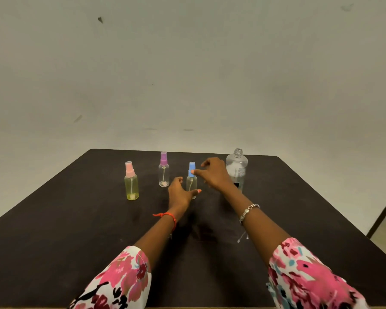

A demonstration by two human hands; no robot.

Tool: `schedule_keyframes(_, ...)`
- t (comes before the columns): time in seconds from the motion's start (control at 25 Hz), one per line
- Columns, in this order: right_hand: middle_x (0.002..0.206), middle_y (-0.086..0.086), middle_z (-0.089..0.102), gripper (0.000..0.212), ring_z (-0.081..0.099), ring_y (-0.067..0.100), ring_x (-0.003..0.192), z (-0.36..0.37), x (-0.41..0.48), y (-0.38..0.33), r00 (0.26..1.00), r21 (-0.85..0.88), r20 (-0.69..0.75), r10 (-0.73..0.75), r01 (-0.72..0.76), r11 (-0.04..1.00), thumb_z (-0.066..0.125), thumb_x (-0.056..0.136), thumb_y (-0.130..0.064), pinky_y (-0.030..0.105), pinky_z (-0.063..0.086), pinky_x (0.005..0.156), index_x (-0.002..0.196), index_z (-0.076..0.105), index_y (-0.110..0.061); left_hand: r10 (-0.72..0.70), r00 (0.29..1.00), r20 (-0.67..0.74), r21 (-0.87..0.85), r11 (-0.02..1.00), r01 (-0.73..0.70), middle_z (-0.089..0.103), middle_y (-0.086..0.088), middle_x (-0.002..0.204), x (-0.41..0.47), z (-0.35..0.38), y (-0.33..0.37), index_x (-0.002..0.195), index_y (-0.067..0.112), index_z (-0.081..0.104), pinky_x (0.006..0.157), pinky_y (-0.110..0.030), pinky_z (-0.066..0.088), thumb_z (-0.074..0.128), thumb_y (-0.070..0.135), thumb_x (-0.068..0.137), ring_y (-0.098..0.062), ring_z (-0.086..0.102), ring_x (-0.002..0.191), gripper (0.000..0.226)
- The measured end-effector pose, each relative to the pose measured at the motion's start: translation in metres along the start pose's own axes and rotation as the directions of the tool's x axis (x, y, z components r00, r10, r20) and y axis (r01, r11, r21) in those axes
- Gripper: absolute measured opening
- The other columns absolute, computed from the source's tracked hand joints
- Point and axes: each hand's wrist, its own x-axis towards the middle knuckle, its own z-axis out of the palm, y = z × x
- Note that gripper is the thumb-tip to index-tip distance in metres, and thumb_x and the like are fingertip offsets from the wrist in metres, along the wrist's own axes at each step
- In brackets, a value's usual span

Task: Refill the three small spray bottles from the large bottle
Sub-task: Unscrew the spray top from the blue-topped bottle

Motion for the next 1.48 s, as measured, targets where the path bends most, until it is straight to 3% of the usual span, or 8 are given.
schedule_keyframes(0.32, 0.075, 0.010, 0.045, 0.029, 0.046, 0.017, 0.063, 0.025, 0.019, -0.001, 0.994, -0.120, 0.098, -0.037, 0.048, 0.992, 0.070, 0.079, -0.019, 0.019, 0.035, 0.053, 0.074, 0.046, -0.005, 0.124, 0.991, -0.048, -0.097, 0.987, -0.128, 0.059, -0.010, 0.080, 0.005, 0.008, -0.004, 0.086, 0.002, 0.060, 0.060, -0.013, 0.046, 0.066, 0.001, 0.078, -0.013, 0.055, 0.073, 0.010)
schedule_keyframes(0.52, 0.058, 0.005, 0.043, 0.029, 0.037, 0.009, 0.051, 0.011, 0.022, -0.001, 0.966, -0.178, 0.238, -0.099, 0.143, 0.973, 0.068, 0.080, -0.010, 0.008, 0.032, 0.045, 0.059, 0.049, -0.003, 0.147, 0.989, -0.013, -0.076, 0.986, -0.148, 0.063, -0.014, 0.083, 0.008, 0.008, -0.007, 0.094, -0.002, 0.063, 0.069, -0.032, 0.050, 0.067, 0.003, 0.078, -0.020, 0.058, 0.078, 0.017)
schedule_keyframes(0.64, 0.083, 0.020, 0.066, 0.013, 0.057, 0.026, 0.070, -0.002, 0.027, -0.001, 0.922, -0.136, 0.357, -0.151, 0.211, 0.968, 0.065, 0.078, -0.002, 0.021, 0.045, 0.069, 0.084, 0.066, 0.009, 0.154, 0.987, 0.045, -0.089, 0.985, -0.150, 0.065, -0.025, 0.089, 0.011, 0.005, -0.009, 0.094, -0.004, 0.062, 0.078, -0.041, 0.052, 0.066, 0.003, 0.079, -0.024, 0.058, 0.081, 0.016)
schedule_keyframes(0.76, 0.106, 0.012, 0.059, 0.036, 0.054, 0.021, 0.094, -0.008, 0.030, -0.004, 0.888, -0.041, 0.440, -0.133, 0.168, 0.985, 0.064, 0.079, 0.000, 0.021, 0.046, 0.076, 0.114, 0.057, 0.005, 0.156, 0.987, 0.048, -0.079, 0.985, -0.152, 0.064, -0.018, 0.087, 0.013, 0.005, -0.012, 0.094, -0.002, 0.062, 0.070, -0.023, 0.053, 0.065, 0.003, 0.079, -0.017, 0.059, 0.080, 0.016)
schedule_keyframes(0.92, 0.091, 0.015, 0.055, 0.043, 0.049, 0.020, 0.080, 0.005, 0.031, -0.013, 0.953, -0.225, 0.290, -0.088, 0.157, 0.962, 0.073, 0.075, -0.030, 0.024, 0.040, 0.065, 0.094, 0.058, 0.005, 0.132, 0.989, 0.068, -0.116, 0.986, -0.123, 0.063, -0.005, 0.089, 0.014, 0.006, -0.012, 0.099, 0.002, 0.063, 0.061, -0.005, 0.047, 0.063, 0.003, 0.082, -0.009, 0.061, 0.080, 0.018)
schedule_keyframes(1.12, 0.104, 0.019, 0.065, 0.019, 0.055, 0.019, 0.084, 0.004, 0.033, -0.025, 0.936, -0.235, 0.333, -0.116, 0.202, 0.951, 0.063, 0.074, 0.000, 0.020, 0.042, 0.062, 0.093, 0.065, 0.004, 0.114, 0.990, 0.086, -0.126, 0.987, -0.103, 0.065, -0.014, 0.098, 0.014, 0.005, -0.011, 0.105, 0.002, 0.062, 0.083, -0.032, 0.051, 0.067, 0.004, 0.077, -0.018, 0.059, 0.091, 0.029)
schedule_keyframes(1.28, 0.093, 0.016, 0.058, 0.037, 0.050, 0.019, 0.081, 0.009, 0.030, -0.027, 0.948, -0.331, 0.310, -0.070, 0.176, 0.927, 0.072, 0.076, -0.021, 0.028, 0.041, 0.067, 0.100, 0.059, 0.004, 0.137, 0.987, 0.082, -0.142, 0.982, -0.124, 0.064, -0.012, 0.092, 0.014, 0.005, -0.012, 0.101, 0.002, 0.062, 0.077, -0.029, 0.050, 0.066, 0.003, 0.078, -0.019, 0.060, 0.089, 0.024)
schedule_keyframes(1.48, 0.100, 0.031, 0.065, 0.021, 0.062, 0.035, 0.082, -0.006, 0.031, -0.040, 0.970, -0.307, 0.228, -0.081, 0.150, 0.940, 0.060, 0.075, 0.001, 0.030, 0.045, 0.060, 0.091, 0.064, 0.014, 0.118, 0.988, 0.104, -0.158, 0.982, -0.101, 0.063, -0.011, 0.093, 0.014, 0.005, -0.013, 0.103, 0.004, 0.062, 0.071, -0.026, 0.049, 0.067, 0.003, 0.077, -0.018, 0.058, 0.089, 0.027)
